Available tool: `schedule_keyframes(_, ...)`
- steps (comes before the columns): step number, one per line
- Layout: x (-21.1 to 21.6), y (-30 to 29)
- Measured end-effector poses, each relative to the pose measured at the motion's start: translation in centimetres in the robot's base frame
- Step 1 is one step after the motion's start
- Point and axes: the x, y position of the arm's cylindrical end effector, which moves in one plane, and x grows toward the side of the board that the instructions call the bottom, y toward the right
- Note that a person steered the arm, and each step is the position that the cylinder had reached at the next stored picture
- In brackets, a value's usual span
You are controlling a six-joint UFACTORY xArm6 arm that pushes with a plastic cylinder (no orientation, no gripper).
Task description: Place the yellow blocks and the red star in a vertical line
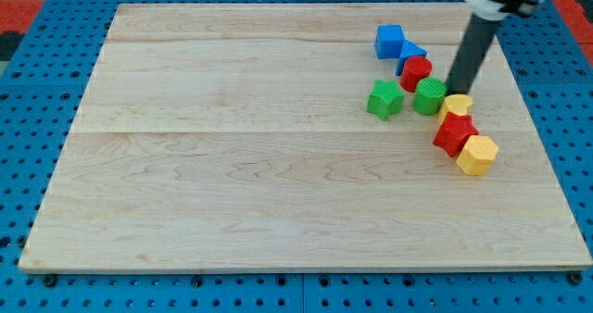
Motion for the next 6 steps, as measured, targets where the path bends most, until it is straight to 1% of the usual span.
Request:
schedule_keyframes(1, 0.5, -1.7)
schedule_keyframes(2, 0.5, 3.1)
schedule_keyframes(3, 0.9, 9.3)
schedule_keyframes(4, 2.6, 9.5)
schedule_keyframes(6, 3.1, -0.9)
